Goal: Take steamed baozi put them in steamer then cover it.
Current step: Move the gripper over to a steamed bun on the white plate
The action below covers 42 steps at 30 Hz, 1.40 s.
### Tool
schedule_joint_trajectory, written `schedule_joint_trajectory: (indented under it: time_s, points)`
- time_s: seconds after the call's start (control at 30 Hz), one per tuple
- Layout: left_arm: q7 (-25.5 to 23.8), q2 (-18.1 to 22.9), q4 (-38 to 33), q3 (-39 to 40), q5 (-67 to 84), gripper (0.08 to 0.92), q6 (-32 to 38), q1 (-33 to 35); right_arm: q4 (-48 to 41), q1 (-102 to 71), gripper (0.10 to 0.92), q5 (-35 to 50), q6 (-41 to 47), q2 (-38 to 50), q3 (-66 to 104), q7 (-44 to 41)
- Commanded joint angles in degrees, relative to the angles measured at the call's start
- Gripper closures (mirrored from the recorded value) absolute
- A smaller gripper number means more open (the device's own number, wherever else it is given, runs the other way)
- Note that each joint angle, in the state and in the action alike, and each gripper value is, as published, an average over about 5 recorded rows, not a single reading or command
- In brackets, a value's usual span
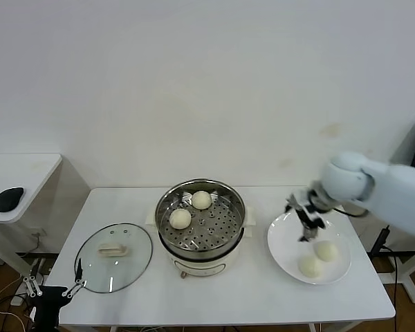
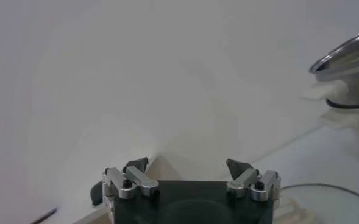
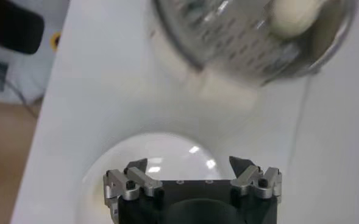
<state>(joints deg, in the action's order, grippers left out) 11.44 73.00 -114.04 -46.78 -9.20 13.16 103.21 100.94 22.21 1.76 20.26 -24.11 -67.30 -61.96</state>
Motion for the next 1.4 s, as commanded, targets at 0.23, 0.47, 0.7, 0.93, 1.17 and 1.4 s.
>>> schedule_joint_trajectory:
  time_s: [0.23,0.47,0.7,0.93,1.17,1.4]
  points:
    - [-0.02,0.90,0.74,-0.10,-1.19,0.177,-0.06,0.45,-4.59,-42.68,0.203,-12.34,-8.09,7.31,37.03,-1.99]
    - [0.09,0.89,1.15,-1.15,-1.08,0.177,0.05,1.11,-9.33,-43.63,0.203,-12.70,-7.81,1.89,37.17,-1.59]
    - [0.14,0.56,1.50,-1.76,-0.95,0.177,0.10,1.14,-11.89,-43.53,0.203,-12.41,-6.64,-1.86,36.26,-1.35]
    - [0.14,0.69,1.64,-1.61,-0.96,0.177,0.13,0.72,-14.61,-43.80,0.203,-12.03,-6.16,-4.09,35.93,-0.18]
    - [0.18,0.67,1.76,-1.58,-0.96,0.177,0.14,0.41,-15.96,-42.62,0.203,-11.84,-5.53,-5.34,35.70,0.48]
    - [0.16,0.63,1.78,-1.58,-0.95,0.177,0.14,0.29,-16.48,-41.15,0.217,-11.34,-4.69,-6.00,34.95,0.14]
